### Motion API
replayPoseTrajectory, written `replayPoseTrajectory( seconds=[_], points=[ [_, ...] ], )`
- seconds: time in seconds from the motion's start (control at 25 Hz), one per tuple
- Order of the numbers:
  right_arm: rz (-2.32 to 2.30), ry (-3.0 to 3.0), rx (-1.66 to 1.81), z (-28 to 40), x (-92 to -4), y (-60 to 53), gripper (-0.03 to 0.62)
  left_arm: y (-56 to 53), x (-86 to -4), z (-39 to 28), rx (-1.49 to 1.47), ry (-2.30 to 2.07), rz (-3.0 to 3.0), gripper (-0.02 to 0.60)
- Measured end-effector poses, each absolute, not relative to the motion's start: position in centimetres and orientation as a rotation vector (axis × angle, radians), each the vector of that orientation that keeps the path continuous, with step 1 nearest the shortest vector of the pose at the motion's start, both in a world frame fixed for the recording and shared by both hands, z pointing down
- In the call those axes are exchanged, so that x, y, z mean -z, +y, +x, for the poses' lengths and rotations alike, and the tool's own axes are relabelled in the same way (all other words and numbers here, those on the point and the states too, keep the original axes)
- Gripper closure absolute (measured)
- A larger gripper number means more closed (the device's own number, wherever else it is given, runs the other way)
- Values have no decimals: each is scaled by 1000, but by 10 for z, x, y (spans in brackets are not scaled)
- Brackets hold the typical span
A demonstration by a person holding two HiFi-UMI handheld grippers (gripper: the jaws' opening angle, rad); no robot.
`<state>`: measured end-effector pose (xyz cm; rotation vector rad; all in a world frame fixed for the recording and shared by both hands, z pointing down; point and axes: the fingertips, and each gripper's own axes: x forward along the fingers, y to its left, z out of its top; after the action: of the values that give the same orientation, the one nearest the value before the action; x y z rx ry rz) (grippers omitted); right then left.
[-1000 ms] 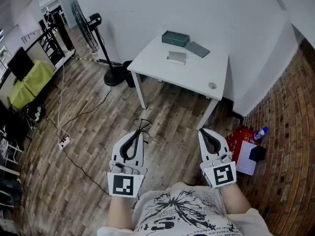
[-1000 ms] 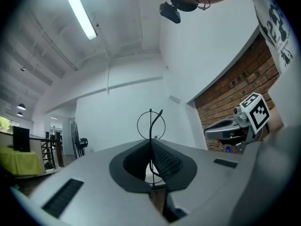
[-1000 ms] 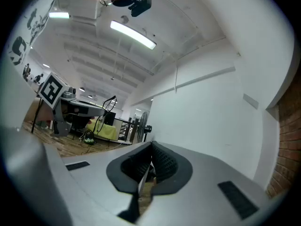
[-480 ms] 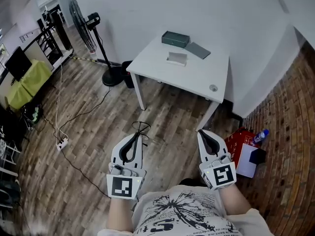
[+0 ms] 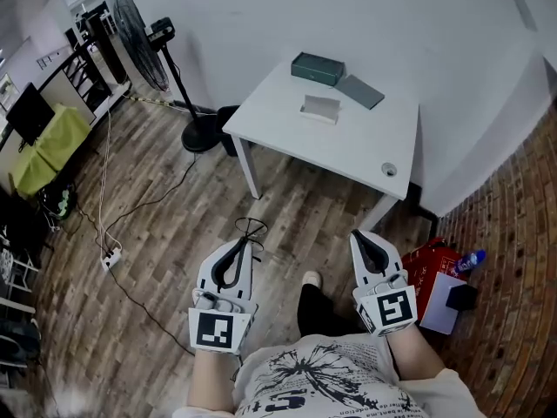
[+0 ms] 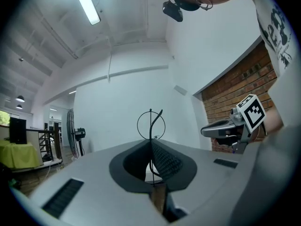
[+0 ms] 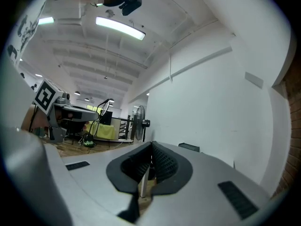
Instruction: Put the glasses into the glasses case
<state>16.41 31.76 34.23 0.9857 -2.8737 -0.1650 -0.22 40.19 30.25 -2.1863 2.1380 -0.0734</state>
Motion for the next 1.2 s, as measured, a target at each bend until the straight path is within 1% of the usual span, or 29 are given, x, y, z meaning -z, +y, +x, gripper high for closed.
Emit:
replayPoseTrajectory(
  seconds=[0.24,0.4,0.6,1.0,1.2],
  points=[
    [955,-2882,107,125,-347,204,580,290,-298,-33,115,2131,-2200,565],
    [934,-2906,102,102,-334,129,580,219,-294,-58,254,2131,-2194,565],
    [958,-2899,78,91,-337,55,580,147,-297,-70,182,2120,-2202,565],
    [1032,-2824,36,72,-360,-39,579,34,-316,-95,139,2086,-2283,565],
    [1082,-2776,112,53,-366,-92,579,-41,-328,-110,134,1992,-2380,565]
  ],
)
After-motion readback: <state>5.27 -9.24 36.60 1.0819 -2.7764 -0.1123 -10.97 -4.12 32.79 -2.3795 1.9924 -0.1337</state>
